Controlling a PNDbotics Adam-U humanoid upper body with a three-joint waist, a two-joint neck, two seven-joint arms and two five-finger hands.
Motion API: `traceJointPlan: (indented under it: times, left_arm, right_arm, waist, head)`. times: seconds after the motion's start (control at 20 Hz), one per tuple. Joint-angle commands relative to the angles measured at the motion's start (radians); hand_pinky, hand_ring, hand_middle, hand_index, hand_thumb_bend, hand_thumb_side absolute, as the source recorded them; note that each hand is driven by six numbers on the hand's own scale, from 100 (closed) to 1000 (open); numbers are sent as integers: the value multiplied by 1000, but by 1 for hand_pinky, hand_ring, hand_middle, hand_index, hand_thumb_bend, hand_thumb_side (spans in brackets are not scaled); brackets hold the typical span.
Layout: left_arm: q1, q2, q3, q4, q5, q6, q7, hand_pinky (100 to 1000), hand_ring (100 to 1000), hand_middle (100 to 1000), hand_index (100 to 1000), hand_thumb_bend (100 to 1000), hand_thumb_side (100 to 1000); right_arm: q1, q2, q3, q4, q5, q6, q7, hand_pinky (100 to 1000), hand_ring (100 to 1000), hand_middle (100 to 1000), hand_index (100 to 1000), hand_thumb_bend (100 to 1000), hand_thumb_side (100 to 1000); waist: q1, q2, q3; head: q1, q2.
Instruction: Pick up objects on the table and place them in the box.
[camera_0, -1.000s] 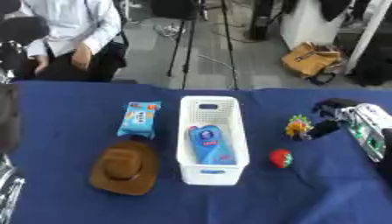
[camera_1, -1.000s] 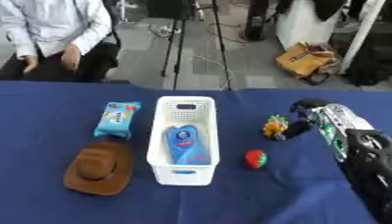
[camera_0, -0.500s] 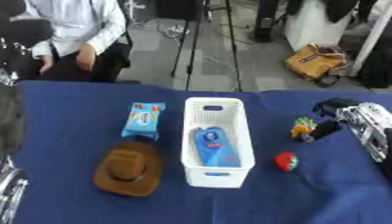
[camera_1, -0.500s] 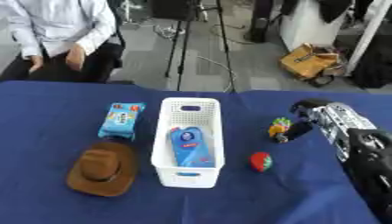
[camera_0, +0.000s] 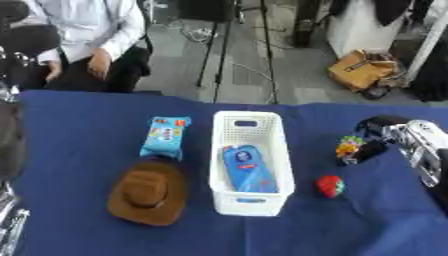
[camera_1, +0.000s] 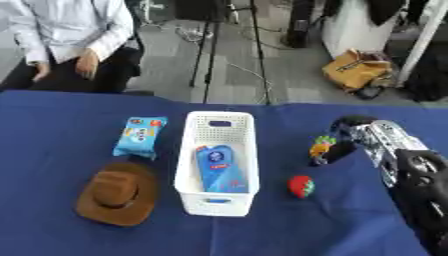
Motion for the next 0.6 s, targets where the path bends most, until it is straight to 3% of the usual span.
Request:
traceJointPlan:
  times: [0.05, 0.45, 0.6]
  left_arm:
    - [-16, 15, 2, -14, 0, -3, -1, 830, 774, 797, 805, 100, 819]
    - [-17, 15, 3, -14, 0, -3, -1, 830, 774, 798, 804, 100, 819]
    - [-17, 14, 2, -14, 0, -2, -2, 830, 775, 797, 804, 100, 819]
  right_arm:
    - [-22, -13, -9, -2, 8, 3, -6, 969, 991, 807, 933, 750, 576]
    - [-22, -9, -11, 3, 11, 9, -16, 965, 986, 783, 916, 728, 571]
    - [-21, -6, -11, 2, 9, 10, -24, 958, 973, 711, 892, 684, 542]
  waist:
    - [1, -17, 1]
    - [1, -14, -2]
    - [2, -13, -1]
  head:
    - [-3, -13]
    - [-4, -11]
    - [-6, -12]
